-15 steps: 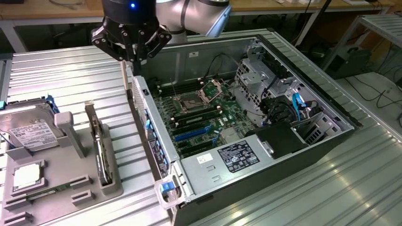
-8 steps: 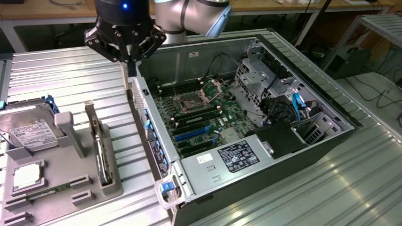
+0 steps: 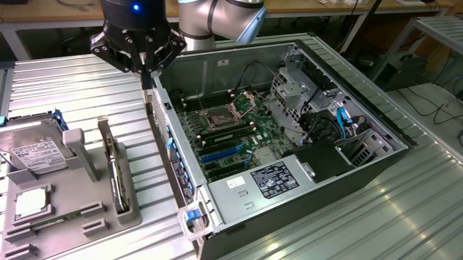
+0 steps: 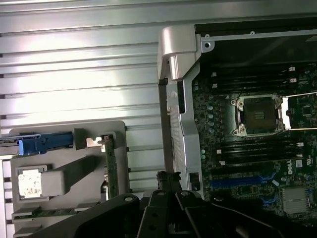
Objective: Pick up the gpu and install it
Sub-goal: 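Reach for the gpu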
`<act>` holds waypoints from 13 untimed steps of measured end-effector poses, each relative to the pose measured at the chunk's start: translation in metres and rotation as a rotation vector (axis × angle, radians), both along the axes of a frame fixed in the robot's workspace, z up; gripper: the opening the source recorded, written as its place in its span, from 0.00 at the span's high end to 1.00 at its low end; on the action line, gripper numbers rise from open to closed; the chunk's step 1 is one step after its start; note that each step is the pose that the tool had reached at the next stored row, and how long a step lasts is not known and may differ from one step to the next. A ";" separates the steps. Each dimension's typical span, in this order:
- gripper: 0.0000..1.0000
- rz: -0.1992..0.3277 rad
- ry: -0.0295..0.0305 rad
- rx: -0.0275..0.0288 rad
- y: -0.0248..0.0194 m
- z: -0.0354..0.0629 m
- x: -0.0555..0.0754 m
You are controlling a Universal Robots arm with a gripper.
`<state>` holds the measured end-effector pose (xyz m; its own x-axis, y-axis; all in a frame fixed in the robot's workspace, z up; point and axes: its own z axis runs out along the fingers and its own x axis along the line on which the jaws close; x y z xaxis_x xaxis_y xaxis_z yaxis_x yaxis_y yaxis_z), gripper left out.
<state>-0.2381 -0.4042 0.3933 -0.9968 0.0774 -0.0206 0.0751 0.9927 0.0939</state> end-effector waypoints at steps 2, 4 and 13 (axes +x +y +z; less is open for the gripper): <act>0.89 0.000 0.0000 0.0000 -0.0003 0.0000 -0.004; 0.89 0.000 0.0000 0.0000 -0.0006 0.0000 -0.007; 0.89 0.000 -0.0001 0.0001 -0.0014 -0.0001 -0.019</act>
<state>-0.2566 -0.4056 0.3933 -0.9968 0.0774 -0.0207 0.0751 0.9927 0.0940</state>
